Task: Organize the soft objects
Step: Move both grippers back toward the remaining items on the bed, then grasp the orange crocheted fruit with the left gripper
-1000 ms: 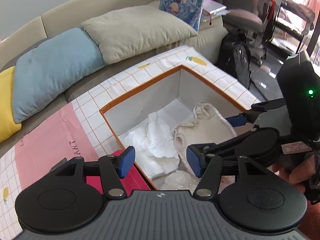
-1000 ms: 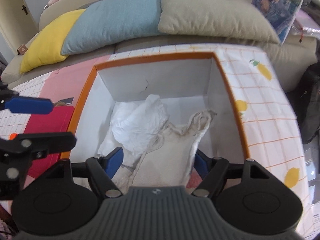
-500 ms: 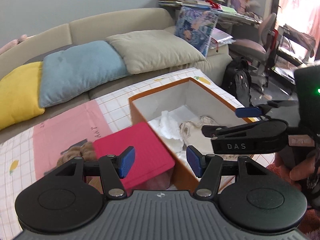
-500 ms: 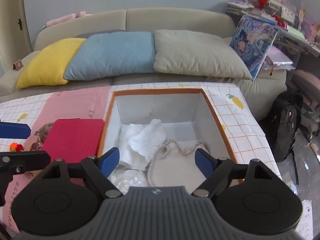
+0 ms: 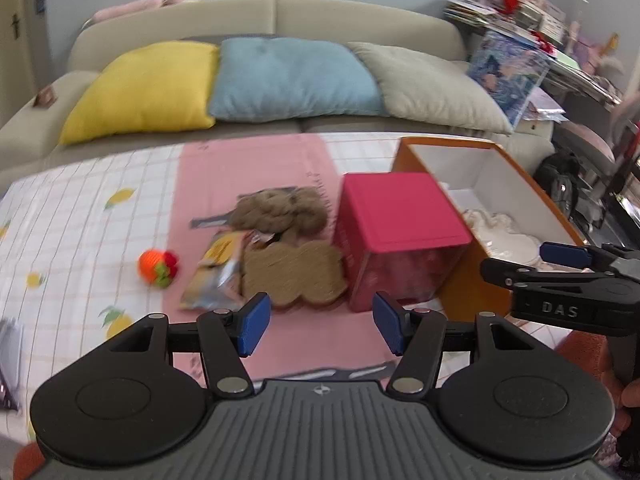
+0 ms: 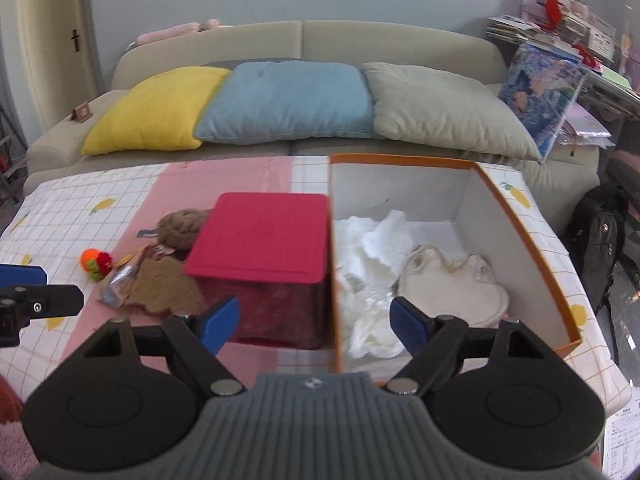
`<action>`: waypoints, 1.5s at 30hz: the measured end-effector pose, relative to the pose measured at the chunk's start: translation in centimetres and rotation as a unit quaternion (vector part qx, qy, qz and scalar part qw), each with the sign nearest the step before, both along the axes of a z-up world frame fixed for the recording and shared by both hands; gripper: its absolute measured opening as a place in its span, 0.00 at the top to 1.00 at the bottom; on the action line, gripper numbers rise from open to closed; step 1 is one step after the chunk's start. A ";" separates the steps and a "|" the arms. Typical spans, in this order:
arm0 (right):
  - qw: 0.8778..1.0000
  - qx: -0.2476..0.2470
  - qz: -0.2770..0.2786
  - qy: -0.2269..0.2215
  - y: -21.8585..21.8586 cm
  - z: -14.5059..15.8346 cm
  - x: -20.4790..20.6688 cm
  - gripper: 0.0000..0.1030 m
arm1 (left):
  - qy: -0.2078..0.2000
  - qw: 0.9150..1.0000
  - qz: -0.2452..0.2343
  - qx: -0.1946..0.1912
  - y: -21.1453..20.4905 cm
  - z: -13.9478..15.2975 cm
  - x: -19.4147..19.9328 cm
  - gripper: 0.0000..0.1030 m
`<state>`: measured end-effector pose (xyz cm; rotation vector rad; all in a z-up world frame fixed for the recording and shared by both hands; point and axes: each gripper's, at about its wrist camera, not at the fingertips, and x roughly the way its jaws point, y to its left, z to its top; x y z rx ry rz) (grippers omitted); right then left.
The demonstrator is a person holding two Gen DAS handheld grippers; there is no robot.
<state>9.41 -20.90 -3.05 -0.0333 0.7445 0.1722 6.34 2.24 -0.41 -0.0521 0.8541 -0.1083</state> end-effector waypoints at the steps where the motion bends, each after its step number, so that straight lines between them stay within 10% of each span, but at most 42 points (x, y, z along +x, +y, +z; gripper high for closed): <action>1: 1.000 -0.003 0.010 -0.002 0.6 0.0 -0.3 0.21 | 0.004 1.000 0.008 -0.003 0.8 -0.2 -0.4 0.33; 23: 0.980 -0.036 0.197 -0.016 11.9 -1.8 1.8 0.45 | 0.020 0.991 0.130 -0.033 12.3 -3.1 -0.1 0.34; 45: 0.965 -0.100 0.239 0.033 18.5 -5.7 10.1 0.45 | 0.017 0.996 0.072 0.055 14.0 -10.2 10.1 0.34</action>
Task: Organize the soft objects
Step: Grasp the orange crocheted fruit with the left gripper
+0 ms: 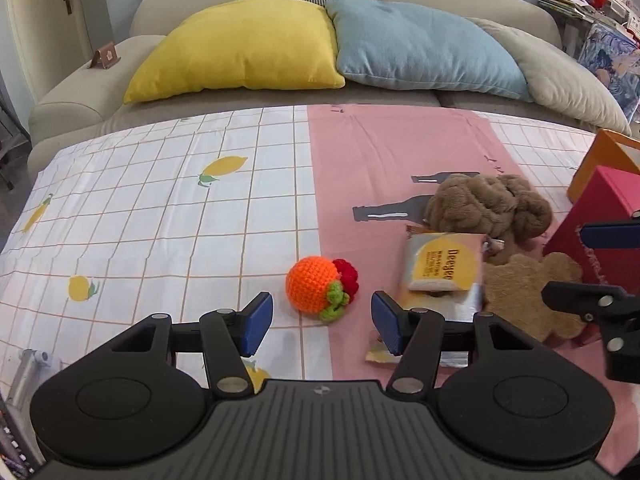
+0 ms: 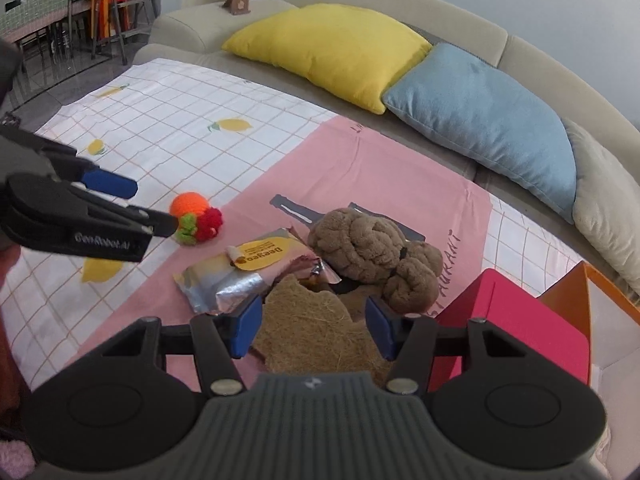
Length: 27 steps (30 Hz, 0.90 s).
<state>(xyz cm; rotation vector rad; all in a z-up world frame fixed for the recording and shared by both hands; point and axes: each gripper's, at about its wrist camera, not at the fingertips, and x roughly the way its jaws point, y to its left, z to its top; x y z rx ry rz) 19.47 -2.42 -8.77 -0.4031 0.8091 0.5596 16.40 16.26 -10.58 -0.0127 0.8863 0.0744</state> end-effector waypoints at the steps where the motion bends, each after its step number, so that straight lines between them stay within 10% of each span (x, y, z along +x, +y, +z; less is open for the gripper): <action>1: 1.000 0.004 -0.005 0.007 0.1 -0.1 0.4 0.45 | -0.002 1.000 0.001 -0.005 0.2 -0.4 0.2 0.34; 22: 0.996 0.037 -0.044 0.064 4.1 -2.4 1.3 0.43 | -0.025 0.998 0.017 -0.046 2.4 -3.7 1.4 0.49; 27: 0.995 0.036 -0.055 0.073 5.5 -3.2 2.0 0.25 | -0.046 0.995 0.056 -0.062 4.2 -2.2 -0.8 0.49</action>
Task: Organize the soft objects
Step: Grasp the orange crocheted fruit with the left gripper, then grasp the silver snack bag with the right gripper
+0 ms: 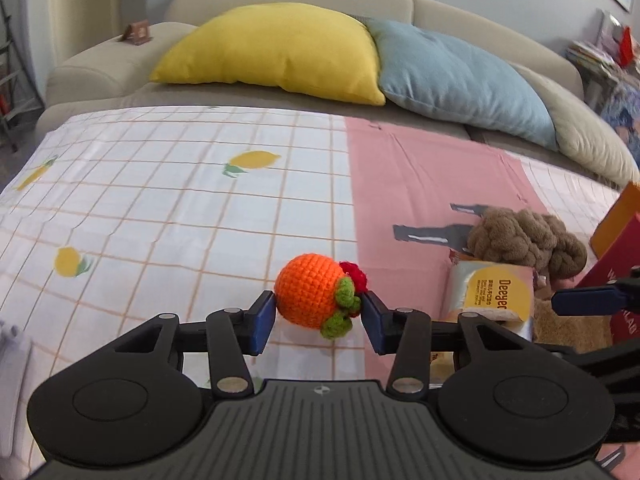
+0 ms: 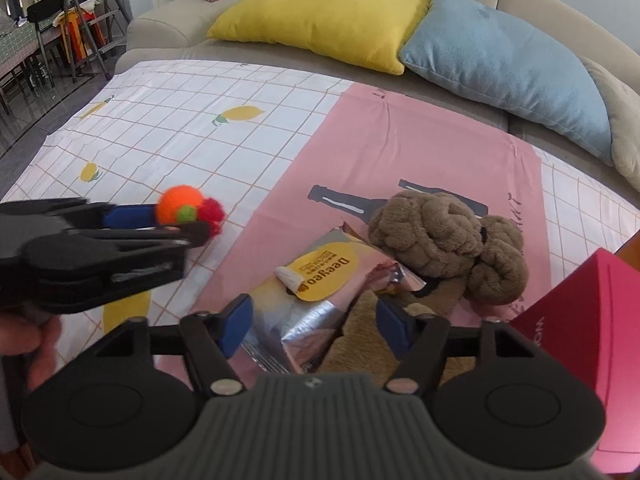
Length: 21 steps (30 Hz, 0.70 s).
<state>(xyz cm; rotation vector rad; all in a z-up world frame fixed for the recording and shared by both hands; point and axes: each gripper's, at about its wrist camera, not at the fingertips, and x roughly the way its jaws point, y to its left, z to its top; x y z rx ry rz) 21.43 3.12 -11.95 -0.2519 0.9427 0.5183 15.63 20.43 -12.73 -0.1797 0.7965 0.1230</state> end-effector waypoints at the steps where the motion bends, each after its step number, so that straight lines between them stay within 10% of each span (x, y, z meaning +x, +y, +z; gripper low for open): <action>1: 1.000 0.000 -0.004 0.000 0.3 -0.1 0.2 0.24 | -0.005 1.000 0.004 -0.011 0.3 0.2 -0.4 0.49; 13: 0.995 -0.084 0.049 -0.023 4.1 -2.9 0.0 0.17 | -0.008 1.000 -0.009 0.005 -0.5 0.5 -1.1 0.49; 21: 0.997 -0.050 0.062 -0.012 3.1 -2.8 0.0 0.54 | -0.002 1.000 -0.018 0.021 -1.9 0.9 -1.6 0.49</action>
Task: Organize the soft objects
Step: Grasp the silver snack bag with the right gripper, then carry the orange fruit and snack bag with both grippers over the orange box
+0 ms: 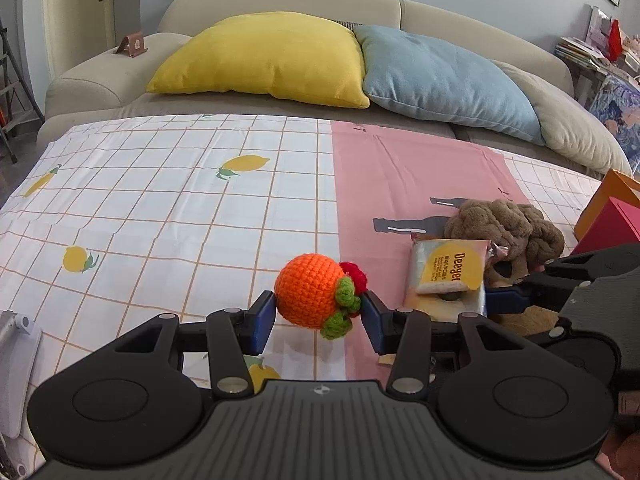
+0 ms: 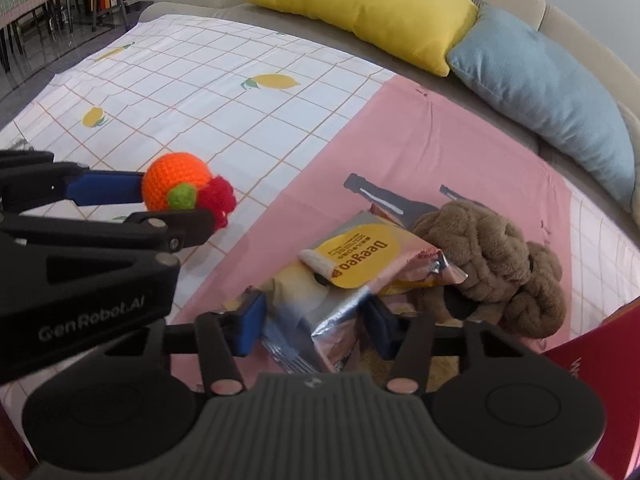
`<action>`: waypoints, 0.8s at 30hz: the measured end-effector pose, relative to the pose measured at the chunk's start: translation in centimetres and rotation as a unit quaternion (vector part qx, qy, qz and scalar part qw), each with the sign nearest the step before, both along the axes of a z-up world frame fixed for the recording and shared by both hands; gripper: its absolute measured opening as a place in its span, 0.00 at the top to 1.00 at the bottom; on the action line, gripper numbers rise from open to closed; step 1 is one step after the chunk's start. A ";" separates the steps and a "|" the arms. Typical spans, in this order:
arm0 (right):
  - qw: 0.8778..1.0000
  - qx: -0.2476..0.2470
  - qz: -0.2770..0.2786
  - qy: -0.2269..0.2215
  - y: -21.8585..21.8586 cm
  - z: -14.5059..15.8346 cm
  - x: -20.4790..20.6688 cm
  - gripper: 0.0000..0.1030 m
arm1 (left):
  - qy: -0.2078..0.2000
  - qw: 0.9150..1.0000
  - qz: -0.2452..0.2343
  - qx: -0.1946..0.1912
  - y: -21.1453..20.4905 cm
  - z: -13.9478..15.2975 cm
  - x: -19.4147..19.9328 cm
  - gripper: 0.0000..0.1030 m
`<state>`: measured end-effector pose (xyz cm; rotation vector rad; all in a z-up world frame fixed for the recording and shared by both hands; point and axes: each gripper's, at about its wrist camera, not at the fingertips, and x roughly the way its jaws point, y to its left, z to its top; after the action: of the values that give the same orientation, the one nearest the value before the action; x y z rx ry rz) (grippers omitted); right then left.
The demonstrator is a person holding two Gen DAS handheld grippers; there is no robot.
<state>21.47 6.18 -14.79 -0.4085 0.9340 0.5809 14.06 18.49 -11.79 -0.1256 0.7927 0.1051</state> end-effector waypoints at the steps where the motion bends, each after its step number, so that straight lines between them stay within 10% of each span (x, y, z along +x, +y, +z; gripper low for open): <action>1: 1.000 0.006 -0.001 0.003 -0.3 0.0 0.1 0.58 | 0.003 1.000 0.002 0.002 -0.1 0.1 -0.1 0.49; 24: 0.991 0.076 0.068 -0.087 -7.7 8.0 -6.8 1.00 | -0.021 0.999 0.002 -0.033 -3.7 5.9 -4.5 0.49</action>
<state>14.70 -1.53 -6.80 -0.3805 0.6937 0.7237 9.56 14.79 -5.86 -0.1920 0.7538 0.0804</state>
